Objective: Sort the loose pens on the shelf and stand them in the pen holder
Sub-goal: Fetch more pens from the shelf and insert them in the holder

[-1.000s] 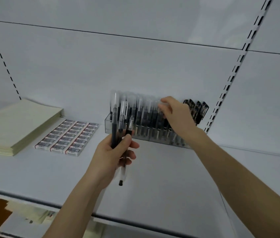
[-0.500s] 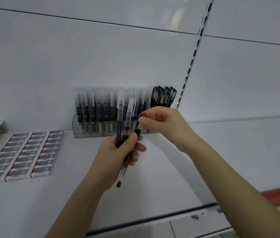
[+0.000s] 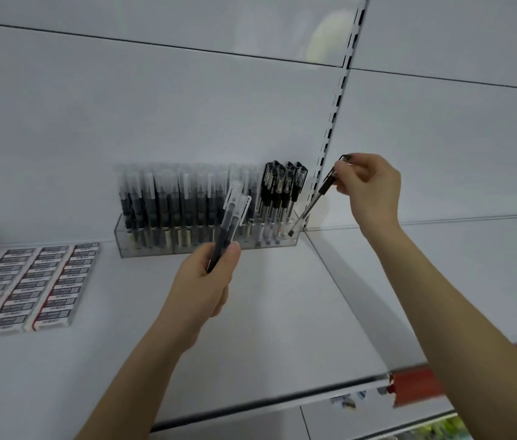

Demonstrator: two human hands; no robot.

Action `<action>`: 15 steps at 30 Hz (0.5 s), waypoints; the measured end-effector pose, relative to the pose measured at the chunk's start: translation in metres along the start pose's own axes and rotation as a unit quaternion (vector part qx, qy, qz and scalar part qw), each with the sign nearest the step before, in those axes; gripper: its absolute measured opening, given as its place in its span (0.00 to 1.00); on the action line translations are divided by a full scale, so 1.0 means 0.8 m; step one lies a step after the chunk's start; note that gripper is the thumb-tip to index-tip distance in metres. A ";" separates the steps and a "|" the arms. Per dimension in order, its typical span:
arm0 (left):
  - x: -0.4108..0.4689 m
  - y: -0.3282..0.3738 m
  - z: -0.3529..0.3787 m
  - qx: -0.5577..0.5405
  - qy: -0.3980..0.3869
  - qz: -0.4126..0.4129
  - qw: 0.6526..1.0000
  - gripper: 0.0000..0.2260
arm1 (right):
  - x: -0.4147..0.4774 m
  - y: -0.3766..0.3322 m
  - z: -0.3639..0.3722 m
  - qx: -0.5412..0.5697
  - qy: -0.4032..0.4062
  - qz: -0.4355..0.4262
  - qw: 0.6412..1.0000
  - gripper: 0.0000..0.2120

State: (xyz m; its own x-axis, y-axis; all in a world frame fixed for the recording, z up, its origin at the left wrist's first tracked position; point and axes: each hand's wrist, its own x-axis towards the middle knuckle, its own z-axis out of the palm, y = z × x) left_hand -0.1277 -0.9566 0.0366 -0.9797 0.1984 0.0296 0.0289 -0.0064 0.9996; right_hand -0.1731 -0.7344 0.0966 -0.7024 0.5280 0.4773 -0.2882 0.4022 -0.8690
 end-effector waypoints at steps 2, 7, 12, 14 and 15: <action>0.001 0.004 0.005 -0.025 0.009 -0.007 1.000 0.11 | 0.013 0.000 0.003 -0.012 0.000 -0.025 1.000 0.09; 0.004 0.008 0.009 -0.081 0.023 -0.033 0.996 0.06 | 0.034 0.008 0.022 -0.038 -0.044 -0.077 0.995 0.09; 0.001 0.008 0.011 -0.087 0.046 -0.012 0.995 0.07 | 0.037 0.023 0.037 -0.080 -0.117 -0.088 0.986 0.07; 0.000 0.007 0.012 -0.089 0.056 -0.005 0.994 0.08 | 0.031 0.034 0.042 -0.125 -0.160 -0.081 0.976 0.08; -0.001 0.006 0.013 -0.092 0.058 -0.004 0.994 0.07 | 0.028 0.040 0.045 -0.141 -0.174 -0.075 0.972 0.09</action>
State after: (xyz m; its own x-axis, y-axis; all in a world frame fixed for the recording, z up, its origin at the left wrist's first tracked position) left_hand -0.1245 -0.9468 0.0416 -0.9964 0.0844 0.0104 -0.0056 -0.1871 0.9823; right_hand -0.2215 -0.7367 0.0747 -0.8580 0.1822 0.4803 -0.2488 0.6706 -0.6988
